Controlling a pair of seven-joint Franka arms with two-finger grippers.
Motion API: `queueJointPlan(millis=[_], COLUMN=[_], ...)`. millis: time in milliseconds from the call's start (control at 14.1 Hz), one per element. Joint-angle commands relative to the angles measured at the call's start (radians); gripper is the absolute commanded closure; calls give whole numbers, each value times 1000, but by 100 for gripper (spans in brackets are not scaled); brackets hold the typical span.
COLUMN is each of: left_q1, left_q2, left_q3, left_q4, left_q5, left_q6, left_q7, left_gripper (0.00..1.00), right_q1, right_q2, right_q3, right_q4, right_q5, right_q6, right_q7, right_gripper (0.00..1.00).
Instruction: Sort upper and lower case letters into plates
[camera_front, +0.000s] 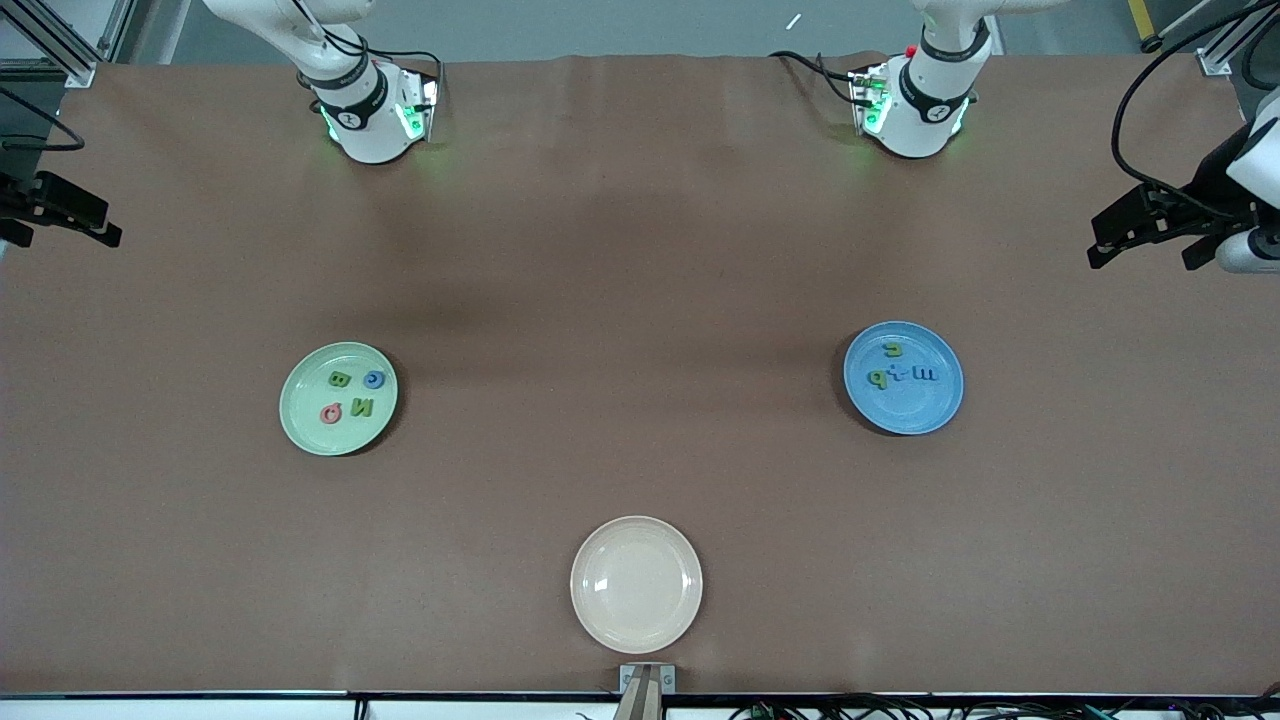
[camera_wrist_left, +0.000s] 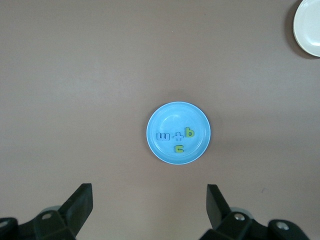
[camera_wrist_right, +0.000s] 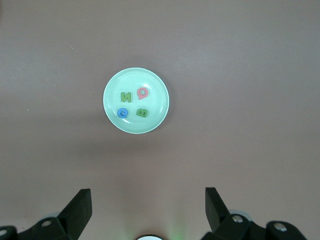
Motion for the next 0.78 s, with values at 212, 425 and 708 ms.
queueJointPlan(millis=[212, 425, 708], left_q1=[-2, -3, -2], left_q2=[-6, -6, -6], left_q3=[2, -1, -1], left_q4=[13, 13, 10], left_q5=[1, 2, 1], left_q6=[-9, -9, -8], left_q7=[2, 2, 2], left_gripper=[0, 0, 0], right_q1=[-10, -10, -9], right_q2=[-44, -48, -50], right_q3=[10, 10, 10], right_q4=[-40, -40, -40], right_q5=[5, 5, 5], right_q6=[15, 13, 15], right_q7=[-11, -11, -11], right_gripper=[0, 0, 0])
